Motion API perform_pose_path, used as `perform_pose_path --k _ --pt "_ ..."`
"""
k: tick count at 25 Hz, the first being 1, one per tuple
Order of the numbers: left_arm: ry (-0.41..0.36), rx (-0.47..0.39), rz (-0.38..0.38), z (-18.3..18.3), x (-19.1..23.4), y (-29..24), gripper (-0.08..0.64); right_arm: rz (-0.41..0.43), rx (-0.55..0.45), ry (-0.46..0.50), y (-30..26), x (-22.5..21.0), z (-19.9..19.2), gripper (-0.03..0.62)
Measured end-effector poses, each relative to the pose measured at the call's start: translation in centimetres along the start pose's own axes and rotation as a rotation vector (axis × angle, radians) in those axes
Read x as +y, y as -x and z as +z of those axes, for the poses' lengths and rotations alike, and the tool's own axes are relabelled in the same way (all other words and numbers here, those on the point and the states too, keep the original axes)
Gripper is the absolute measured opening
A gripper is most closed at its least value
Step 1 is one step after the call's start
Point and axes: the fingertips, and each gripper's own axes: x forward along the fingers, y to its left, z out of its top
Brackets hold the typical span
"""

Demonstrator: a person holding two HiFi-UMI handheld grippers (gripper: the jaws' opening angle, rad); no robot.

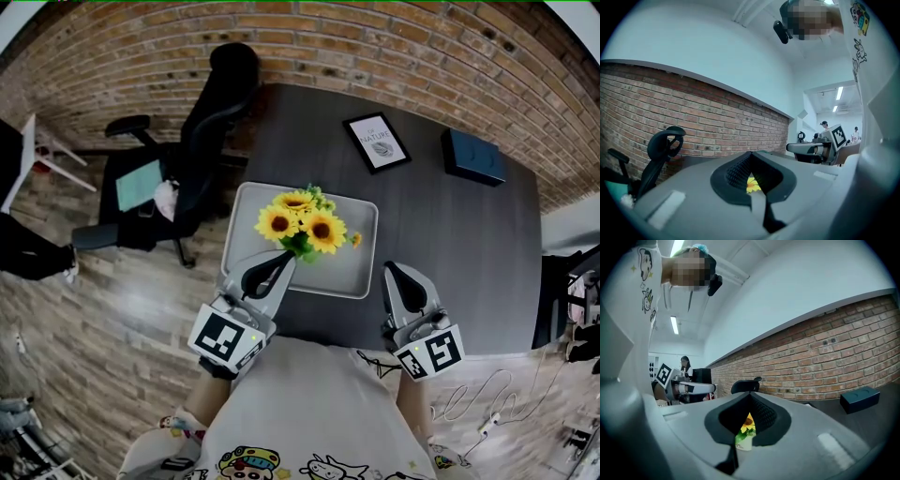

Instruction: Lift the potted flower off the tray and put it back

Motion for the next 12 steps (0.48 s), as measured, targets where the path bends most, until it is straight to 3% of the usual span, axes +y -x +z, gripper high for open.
perform_pose_path --k 12 --pt "-0.006 0.004 0.004 -0.16 0.08 0.07 0.009 -0.007 0.007 -0.014 -0.17 -0.21 -0.36 0.002"
